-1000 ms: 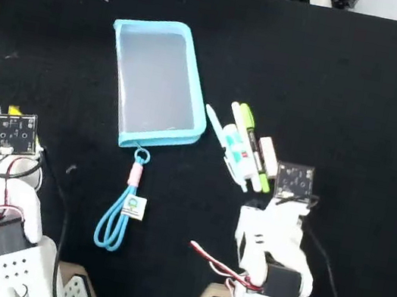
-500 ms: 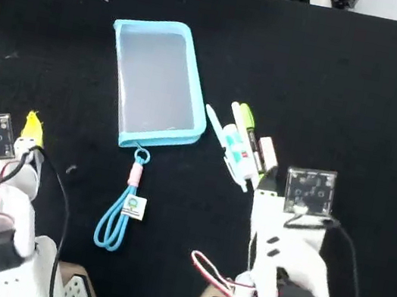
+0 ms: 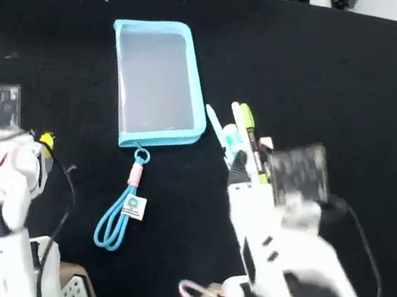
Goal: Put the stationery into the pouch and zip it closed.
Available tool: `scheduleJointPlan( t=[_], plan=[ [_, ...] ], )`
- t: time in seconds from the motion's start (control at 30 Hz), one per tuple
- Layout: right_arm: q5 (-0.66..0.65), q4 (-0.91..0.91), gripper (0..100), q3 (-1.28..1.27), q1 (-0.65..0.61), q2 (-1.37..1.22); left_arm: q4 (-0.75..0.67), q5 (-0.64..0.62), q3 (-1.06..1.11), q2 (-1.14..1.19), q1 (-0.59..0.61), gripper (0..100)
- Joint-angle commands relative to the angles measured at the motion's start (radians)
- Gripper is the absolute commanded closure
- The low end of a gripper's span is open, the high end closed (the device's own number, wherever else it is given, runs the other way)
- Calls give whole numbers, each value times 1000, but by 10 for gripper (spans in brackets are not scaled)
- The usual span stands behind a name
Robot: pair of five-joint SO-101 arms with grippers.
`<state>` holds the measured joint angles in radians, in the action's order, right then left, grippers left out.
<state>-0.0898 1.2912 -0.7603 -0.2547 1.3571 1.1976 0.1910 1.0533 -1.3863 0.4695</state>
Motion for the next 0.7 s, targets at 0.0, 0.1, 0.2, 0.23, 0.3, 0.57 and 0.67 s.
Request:
scheduleJointPlan(
  t=[0.0, 0.1, 0.2, 0.23, 0.3, 0.57, 0.67],
  plan=[
    [29, 23, 893, 110, -44, -248, 11, 12, -124, 230, -24, 798],
    [31, -83, 893, 81, -89, -331, 5, 12, -131, 315, -61, 798],
    [55, -213, 893, -12, -163, -418, -40, 12, -111, 365, -107, 798],
    [86, -255, 892, -44, -193, -450, -64, 12, -99, 374, -116, 798],
    [164, -347, 892, -104, -250, -510, -133, 12, -56, 384, -125, 795],
    [353, -704, 892, -216, -399, -760, -278, -54, 36, 393, -127, 793],
    [354, -726, 892, -157, -422, -872, -287, -127, -5, 394, -133, 787]
  ],
)
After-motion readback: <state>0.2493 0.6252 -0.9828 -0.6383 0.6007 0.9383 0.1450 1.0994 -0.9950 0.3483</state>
